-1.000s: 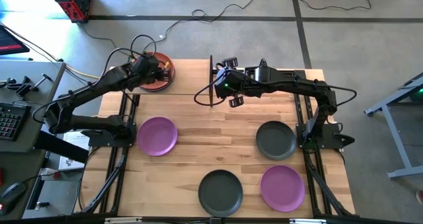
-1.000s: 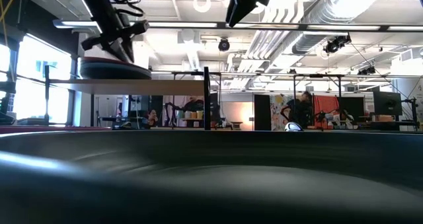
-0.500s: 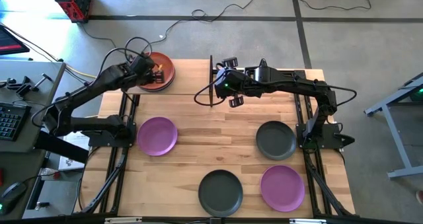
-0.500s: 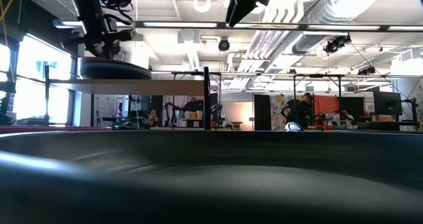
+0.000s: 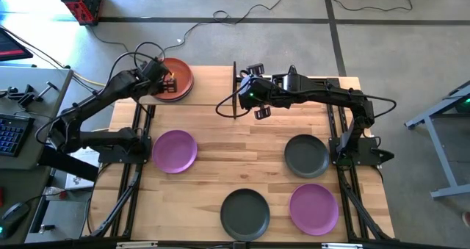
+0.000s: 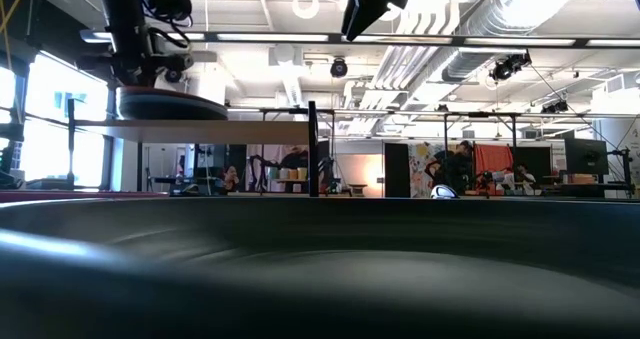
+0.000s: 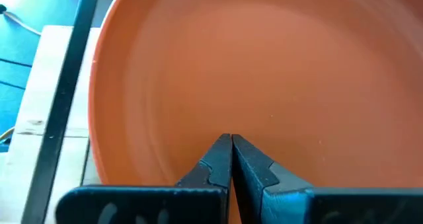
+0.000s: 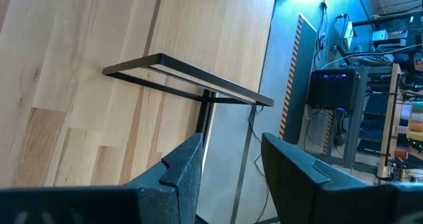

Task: Place and stack plates onto a shelf
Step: Stack the orange plate on top of the black plate on the shelf

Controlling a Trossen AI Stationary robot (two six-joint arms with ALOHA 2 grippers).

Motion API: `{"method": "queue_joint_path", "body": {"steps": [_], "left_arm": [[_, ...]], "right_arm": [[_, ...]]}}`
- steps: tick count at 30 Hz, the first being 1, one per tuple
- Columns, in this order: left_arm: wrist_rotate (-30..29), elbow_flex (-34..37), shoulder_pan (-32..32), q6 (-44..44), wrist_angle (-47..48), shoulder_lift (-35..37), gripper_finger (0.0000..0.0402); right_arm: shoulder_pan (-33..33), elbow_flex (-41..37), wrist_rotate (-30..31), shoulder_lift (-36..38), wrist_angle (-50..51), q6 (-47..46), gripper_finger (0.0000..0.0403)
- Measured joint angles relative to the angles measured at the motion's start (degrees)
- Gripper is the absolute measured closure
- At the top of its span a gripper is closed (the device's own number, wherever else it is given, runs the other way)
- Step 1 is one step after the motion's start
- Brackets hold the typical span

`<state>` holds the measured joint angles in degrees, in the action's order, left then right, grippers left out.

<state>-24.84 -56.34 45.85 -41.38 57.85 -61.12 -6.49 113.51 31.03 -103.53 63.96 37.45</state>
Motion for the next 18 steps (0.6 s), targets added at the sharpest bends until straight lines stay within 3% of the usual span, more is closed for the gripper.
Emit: {"method": "queue_joint_path", "body": {"steps": [18], "left_arm": [[-3.2, 0.0, 2.6, 0.0, 2.3, 0.3, 0.0401]], "right_arm": [[0.0, 0.0, 0.0, 0.0, 0.0, -0.2, 0.0261]]}}
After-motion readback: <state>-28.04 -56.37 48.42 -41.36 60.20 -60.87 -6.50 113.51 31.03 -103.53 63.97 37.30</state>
